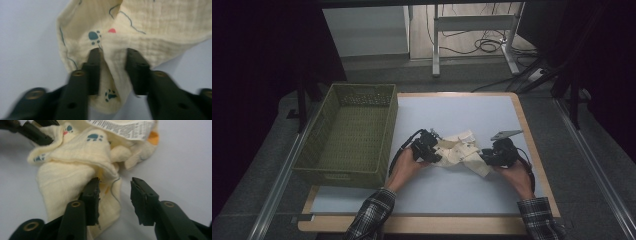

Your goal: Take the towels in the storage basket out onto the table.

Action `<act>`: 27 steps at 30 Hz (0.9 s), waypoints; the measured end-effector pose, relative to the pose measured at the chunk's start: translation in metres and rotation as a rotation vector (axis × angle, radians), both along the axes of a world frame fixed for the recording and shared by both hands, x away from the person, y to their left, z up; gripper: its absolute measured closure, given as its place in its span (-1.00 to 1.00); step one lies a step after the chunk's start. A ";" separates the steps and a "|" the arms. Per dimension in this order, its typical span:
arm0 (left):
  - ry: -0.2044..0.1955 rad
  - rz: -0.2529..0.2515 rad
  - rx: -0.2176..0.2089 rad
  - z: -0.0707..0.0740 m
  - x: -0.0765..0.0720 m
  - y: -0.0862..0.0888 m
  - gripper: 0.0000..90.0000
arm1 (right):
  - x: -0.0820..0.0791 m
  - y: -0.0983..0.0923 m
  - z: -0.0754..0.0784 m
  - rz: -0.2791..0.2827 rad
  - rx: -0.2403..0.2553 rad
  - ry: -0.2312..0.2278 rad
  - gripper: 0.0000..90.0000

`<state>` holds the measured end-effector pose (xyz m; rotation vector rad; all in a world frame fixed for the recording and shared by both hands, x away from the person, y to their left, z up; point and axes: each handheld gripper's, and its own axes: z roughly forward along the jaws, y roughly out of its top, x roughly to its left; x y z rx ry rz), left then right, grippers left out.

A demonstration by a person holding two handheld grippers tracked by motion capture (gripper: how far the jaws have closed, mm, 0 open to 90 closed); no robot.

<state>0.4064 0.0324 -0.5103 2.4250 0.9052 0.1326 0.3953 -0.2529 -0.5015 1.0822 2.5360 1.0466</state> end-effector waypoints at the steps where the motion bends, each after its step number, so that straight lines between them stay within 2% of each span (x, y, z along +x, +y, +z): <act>1: 0.002 0.001 -0.006 0.000 -0.001 0.001 0.68 | -0.001 0.003 -0.002 0.003 -0.010 -0.003 0.71; 3: -0.012 0.006 -0.013 0.001 -0.004 0.003 0.84 | -0.003 0.007 -0.002 0.016 -0.025 -0.027 0.94; 4: -0.022 0.010 -0.009 0.003 -0.005 0.005 0.87 | -0.004 0.008 -0.001 0.020 -0.032 -0.038 0.97; 8: -0.056 0.032 -0.014 0.014 -0.011 0.011 0.90 | -0.010 0.005 0.018 0.012 -0.044 -0.081 0.99; 12: -0.071 0.039 -0.026 0.022 -0.018 0.018 0.90 | -0.019 -0.002 0.042 0.003 -0.038 -0.109 0.99; 16: -0.079 0.038 -0.042 0.026 -0.027 0.024 0.90 | -0.034 -0.011 0.063 0.012 -0.056 -0.133 0.99; 19: -0.080 0.031 -0.066 0.029 -0.036 0.028 0.89 | -0.047 -0.017 0.073 0.025 -0.055 -0.129 0.99; 22: -0.078 0.016 -0.067 0.029 -0.048 0.030 0.89 | -0.066 -0.021 0.076 0.044 -0.062 -0.116 0.99; 24: -0.072 0.005 -0.065 0.028 -0.057 0.031 0.89 | -0.079 -0.022 0.072 0.064 -0.070 -0.103 0.99; 27: -0.066 -0.002 -0.053 0.023 -0.069 0.034 0.77 | -0.100 -0.022 0.058 0.103 -0.038 -0.046 0.99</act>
